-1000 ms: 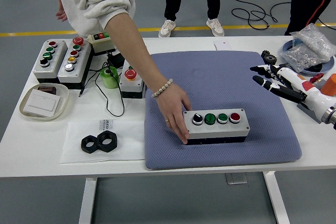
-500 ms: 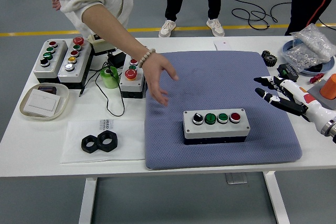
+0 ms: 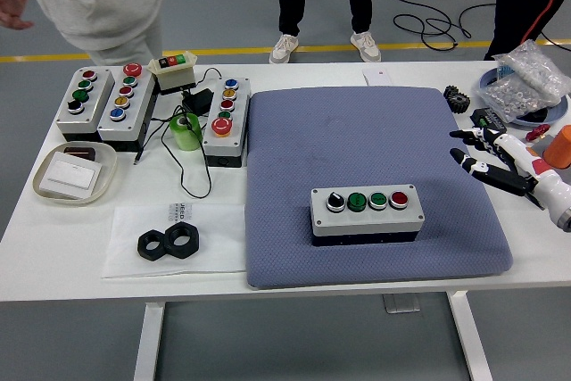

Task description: Pick up the button,place it on the desk,press the button,press the button

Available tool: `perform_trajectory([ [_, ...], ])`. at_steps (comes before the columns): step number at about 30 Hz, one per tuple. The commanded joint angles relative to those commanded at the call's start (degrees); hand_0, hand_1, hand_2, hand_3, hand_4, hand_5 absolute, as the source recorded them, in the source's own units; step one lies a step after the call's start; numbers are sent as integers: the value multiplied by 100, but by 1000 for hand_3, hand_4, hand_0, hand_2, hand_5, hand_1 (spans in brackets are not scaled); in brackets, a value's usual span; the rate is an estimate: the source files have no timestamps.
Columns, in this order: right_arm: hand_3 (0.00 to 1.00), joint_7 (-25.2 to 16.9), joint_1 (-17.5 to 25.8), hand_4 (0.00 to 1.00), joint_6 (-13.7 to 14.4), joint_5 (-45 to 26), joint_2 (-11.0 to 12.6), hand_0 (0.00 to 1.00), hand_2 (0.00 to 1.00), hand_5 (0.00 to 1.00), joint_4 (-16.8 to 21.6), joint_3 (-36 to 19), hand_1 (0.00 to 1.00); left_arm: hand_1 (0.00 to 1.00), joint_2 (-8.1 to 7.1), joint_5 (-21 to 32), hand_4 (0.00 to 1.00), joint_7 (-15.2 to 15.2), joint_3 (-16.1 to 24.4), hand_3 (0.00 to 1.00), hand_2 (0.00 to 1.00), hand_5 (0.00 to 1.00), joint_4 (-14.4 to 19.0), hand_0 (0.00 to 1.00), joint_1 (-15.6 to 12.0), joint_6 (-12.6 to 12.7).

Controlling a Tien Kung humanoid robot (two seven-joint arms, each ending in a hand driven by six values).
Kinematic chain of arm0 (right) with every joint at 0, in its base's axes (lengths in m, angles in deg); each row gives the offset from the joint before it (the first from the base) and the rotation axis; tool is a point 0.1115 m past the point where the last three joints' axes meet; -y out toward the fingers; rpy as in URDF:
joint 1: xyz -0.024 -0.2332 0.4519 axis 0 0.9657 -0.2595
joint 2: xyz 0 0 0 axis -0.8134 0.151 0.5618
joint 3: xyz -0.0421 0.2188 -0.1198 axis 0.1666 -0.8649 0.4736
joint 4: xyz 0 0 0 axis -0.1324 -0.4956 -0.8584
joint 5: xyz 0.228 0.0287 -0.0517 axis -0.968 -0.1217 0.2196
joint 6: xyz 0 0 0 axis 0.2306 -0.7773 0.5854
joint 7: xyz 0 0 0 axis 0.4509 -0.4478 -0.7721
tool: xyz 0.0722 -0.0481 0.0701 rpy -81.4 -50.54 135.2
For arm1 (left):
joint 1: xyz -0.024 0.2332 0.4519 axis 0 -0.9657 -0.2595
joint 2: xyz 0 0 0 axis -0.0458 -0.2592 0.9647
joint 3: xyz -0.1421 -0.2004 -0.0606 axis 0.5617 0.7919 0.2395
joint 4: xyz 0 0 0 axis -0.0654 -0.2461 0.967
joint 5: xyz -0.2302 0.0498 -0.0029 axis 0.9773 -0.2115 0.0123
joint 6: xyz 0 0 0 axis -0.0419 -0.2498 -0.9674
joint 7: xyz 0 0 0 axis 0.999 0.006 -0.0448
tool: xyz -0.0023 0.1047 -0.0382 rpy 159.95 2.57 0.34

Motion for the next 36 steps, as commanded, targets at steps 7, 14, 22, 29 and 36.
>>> perform_trajectory([
  [7,788,-49,28,655,-82,318,-80,932,851,649,38,-176,876,896,20,47,568,0,-41,766,969,998,0,739,1,2],
  [14,787,-81,36,662,-62,346,-91,933,853,611,29,-228,876,896,24,13,568,7,-1,766,969,998,0,739,-17,2],
  [22,788,-93,66,678,-42,328,-98,932,852,657,-7,-258,877,897,71,39,568,-10,-55,766,968,998,0,739,-59,4],
  [29,788,-81,81,686,-33,353,-102,933,855,702,-23,-286,876,897,75,-4,568,-1,-27,765,969,998,0,740,-91,-4],
  [36,785,-76,85,678,-32,391,-117,933,854,695,-27,-293,877,897,84,-27,568,-2,-44,766,969,998,0,742,-113,-17],
])
